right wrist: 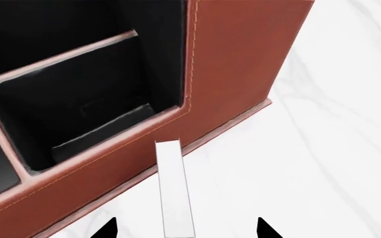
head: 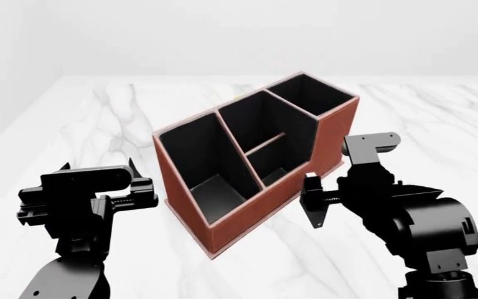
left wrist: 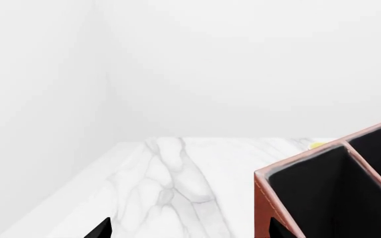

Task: Pick up the book and place it in the left compartment of the caddy.

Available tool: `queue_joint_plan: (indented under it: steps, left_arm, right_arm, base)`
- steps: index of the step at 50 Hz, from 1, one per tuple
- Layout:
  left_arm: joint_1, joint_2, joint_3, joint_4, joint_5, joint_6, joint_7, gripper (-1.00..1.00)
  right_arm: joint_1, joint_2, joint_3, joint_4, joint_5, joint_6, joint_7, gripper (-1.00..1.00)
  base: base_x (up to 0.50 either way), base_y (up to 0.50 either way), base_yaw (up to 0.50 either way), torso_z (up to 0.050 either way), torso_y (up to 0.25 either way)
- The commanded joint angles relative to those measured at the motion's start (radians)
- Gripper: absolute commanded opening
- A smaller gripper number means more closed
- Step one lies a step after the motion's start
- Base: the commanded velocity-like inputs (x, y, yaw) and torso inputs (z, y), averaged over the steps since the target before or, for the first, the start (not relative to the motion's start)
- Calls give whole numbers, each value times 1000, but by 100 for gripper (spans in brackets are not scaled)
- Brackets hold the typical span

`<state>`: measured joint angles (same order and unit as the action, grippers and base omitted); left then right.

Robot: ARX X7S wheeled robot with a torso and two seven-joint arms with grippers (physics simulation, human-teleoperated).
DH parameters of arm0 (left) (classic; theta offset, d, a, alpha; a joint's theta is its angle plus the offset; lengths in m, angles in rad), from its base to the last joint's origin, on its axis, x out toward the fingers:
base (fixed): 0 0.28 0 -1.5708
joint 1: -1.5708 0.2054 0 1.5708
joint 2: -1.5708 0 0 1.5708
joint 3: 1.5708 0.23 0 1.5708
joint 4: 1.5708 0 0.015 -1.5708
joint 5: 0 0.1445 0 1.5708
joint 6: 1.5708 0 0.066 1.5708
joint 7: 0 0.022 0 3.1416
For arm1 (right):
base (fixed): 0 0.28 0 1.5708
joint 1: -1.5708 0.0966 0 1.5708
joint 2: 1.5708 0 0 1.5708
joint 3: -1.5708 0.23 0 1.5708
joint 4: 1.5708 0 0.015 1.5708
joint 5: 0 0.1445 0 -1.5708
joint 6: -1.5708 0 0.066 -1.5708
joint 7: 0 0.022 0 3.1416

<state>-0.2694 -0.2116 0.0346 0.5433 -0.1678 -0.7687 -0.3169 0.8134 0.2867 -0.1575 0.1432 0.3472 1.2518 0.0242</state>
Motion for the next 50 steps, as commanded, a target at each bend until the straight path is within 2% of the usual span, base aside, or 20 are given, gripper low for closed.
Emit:
queue_joint_plan:
  steps: [1,16,17,18,31,32,43,50]
  left_arm:
    - [-1,-2,4,-5,-6,1,-5,100]
    - [2,-8,3,-3,-13,5,-12,100]
    - [9,-7,1,-4,-14,8,-13,100]
    - [9,-7,2,-3,-14,7,-14,100]
    - [4,-12,2,2,-21,2,-20,100]
    - [3,-13,3,3,-21,1,-20,100]
    - [6,-16,2,0,-26,6,-24,100]
    - [8,-17,5,0,-28,8,-28,100]
  right_arm:
    - [76,-38,-62,275,-43,-156,-39,100]
    - [149,-100,-154,661,-110,-348,-86,100]
    - [177,-123,-167,803,-124,-424,-106,100]
    - [190,-128,-172,844,-129,-449,-113,100]
    - [194,-137,-188,896,-137,-483,-124,100]
    - [197,-137,-183,901,-134,-483,-120,-100]
    - [163,-121,-180,789,-128,-456,-97,-100]
    - [96,-69,-128,457,-78,-294,-48,-100]
  base:
    - [0,0,0,0,0]
    - [0,0,0,0,0]
    - [0,0,0,0,0]
    - [0,0,0,0,0]
    - [0,0,0,0,0]
    - [0,0,0,0,0]
    - [0,0,0,0,0]
    - [0,0,0,0,0]
